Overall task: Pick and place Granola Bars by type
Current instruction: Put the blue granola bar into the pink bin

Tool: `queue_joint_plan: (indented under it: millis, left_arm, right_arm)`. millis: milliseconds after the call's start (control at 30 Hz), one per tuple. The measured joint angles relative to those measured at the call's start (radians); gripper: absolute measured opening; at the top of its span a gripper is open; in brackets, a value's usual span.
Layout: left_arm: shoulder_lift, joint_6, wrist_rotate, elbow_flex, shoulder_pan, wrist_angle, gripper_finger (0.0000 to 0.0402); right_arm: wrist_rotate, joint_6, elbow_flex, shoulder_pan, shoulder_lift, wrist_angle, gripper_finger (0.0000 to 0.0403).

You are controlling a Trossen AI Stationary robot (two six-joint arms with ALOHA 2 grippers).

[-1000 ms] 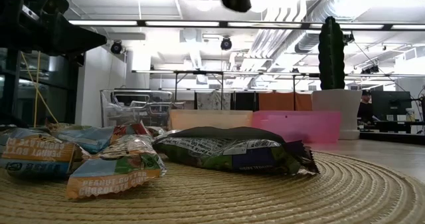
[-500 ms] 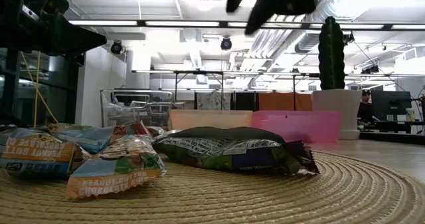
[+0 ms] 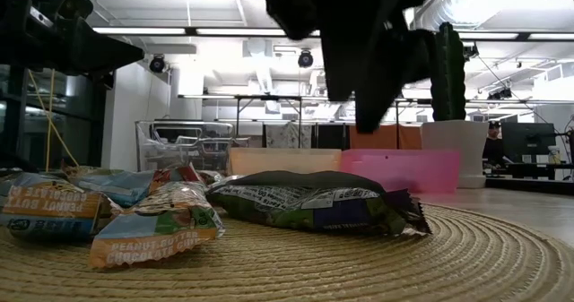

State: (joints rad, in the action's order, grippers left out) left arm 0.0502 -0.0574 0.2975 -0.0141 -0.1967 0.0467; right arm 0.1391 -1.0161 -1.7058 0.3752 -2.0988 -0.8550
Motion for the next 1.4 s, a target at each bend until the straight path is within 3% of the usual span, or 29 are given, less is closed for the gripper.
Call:
queue_joint_plan:
  millis: [400, 667, 1100, 1400]
  left_arm:
    - [0.0, 0.0, 0.001, 0.0, 0.0, 0.0, 0.0001]
    - [0.0, 0.0, 0.001, 0.0, 0.0, 0.0, 0.0001]
    - [0.0, 0.0, 0.001, 0.0, 0.0, 0.0, 0.0001]
    - [0.0, 0.0, 0.001, 0.0, 0.0, 0.0, 0.0001]
  right_arm:
    - [-0.045, -0.005, 0.0, -0.001, -0.024, 0.063, 0.0239]
    - [-0.131, -0.005, 0.0, 0.006, -0.024, 0.055, 0.0241]
    - [-0.068, -0.016, 0.0, 0.048, -0.119, 0.078, 0.0241]
    - [-0.165, -0.048, -0.002, 0.052, -0.136, 0.116, 0.024]
